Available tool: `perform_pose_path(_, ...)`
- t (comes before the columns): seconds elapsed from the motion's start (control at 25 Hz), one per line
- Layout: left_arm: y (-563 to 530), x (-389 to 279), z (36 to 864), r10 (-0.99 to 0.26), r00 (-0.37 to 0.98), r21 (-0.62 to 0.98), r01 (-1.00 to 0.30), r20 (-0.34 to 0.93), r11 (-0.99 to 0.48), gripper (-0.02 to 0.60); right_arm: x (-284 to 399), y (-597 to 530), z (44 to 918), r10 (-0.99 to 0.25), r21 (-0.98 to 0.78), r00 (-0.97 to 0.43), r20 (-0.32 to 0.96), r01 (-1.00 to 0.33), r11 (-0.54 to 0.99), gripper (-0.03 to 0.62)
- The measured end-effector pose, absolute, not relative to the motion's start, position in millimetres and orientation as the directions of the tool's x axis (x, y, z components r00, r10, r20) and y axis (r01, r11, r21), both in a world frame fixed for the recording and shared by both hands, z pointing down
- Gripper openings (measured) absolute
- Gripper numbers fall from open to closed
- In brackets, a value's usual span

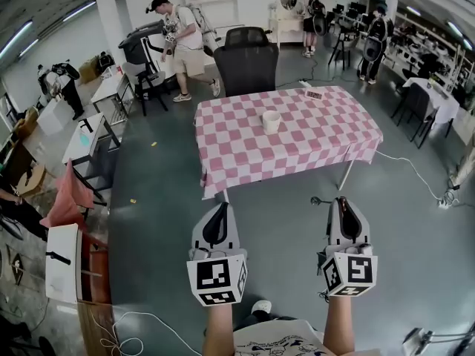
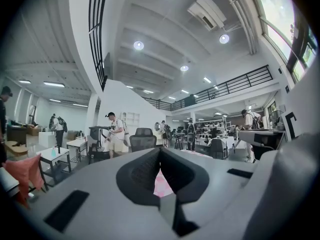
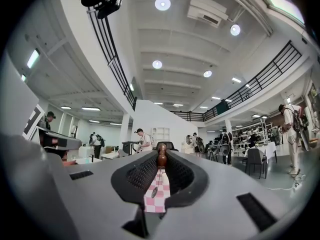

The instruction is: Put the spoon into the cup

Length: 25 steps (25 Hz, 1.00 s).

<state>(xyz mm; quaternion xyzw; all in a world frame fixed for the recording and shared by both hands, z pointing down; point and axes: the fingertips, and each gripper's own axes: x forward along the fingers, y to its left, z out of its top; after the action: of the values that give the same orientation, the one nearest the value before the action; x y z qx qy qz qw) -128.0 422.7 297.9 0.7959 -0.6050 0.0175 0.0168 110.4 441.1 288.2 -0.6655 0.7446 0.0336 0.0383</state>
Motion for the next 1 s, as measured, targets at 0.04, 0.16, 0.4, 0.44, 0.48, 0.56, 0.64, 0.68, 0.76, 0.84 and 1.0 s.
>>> perform_pose_path(0.04,418,-131,300,-0.961,0.272,0.005,-0.962,0.051,-0.272,0.014,106,438,290,-0.989,0.001,-0.109,-0.1,-0.994,0.109,0.052)
perform_pose_path(0.16,405,-139,306,-0.956,0.285,0.002,-0.958,0.065,-0.286,0.014,96,430,295,-0.99,0.002,-0.105,-0.092,-0.994,0.105,0.052)
perform_pose_path(0.4,382,-148,314,-0.954,0.289,0.013,-0.957,0.082,-0.289,0.014,85,408,305,-0.992,0.014,-0.107,-0.06,-0.994,0.107,0.052)
perform_pose_path(0.44,378,-149,316,-0.954,0.288,0.016,-0.958,0.084,-0.288,0.014,84,404,306,-0.993,0.019,-0.107,-0.056,-0.994,0.106,0.052)
perform_pose_path(0.48,374,-149,318,-0.954,0.288,0.018,-0.958,0.087,-0.287,0.014,84,400,307,-0.993,0.024,-0.106,-0.053,-0.994,0.105,0.052)
perform_pose_path(0.56,364,-148,321,-0.953,0.288,0.022,-0.958,0.093,-0.287,0.014,86,389,308,-0.994,0.03,-0.102,-0.048,-0.994,0.101,0.052)
perform_pose_path(0.64,352,-146,324,-0.953,0.286,0.024,-0.958,0.097,-0.285,0.014,89,375,310,-0.994,0.03,-0.102,-0.044,-0.995,0.1,0.052)
perform_pose_path(0.68,345,-146,325,-0.954,0.283,0.024,-0.959,0.098,-0.282,0.014,90,367,311,-0.994,0.03,-0.102,-0.043,-0.994,0.101,0.052)
perform_pose_path(0.76,331,-145,326,-0.956,0.275,0.023,-0.962,0.099,-0.274,0.014,93,351,312,-0.994,0.031,-0.105,-0.041,-0.994,0.104,0.052)
perform_pose_path(0.84,314,-142,326,-0.958,0.267,0.022,-0.964,0.101,-0.266,0.014,98,332,313,-0.993,0.03,-0.109,-0.038,-0.994,0.108,0.052)
perform_pose_path(1.0,272,-134,326,-0.963,0.248,0.019,-0.969,0.102,-0.248,0.014,108,285,314,-0.992,0.022,-0.121,-0.039,-0.992,0.12,0.052)
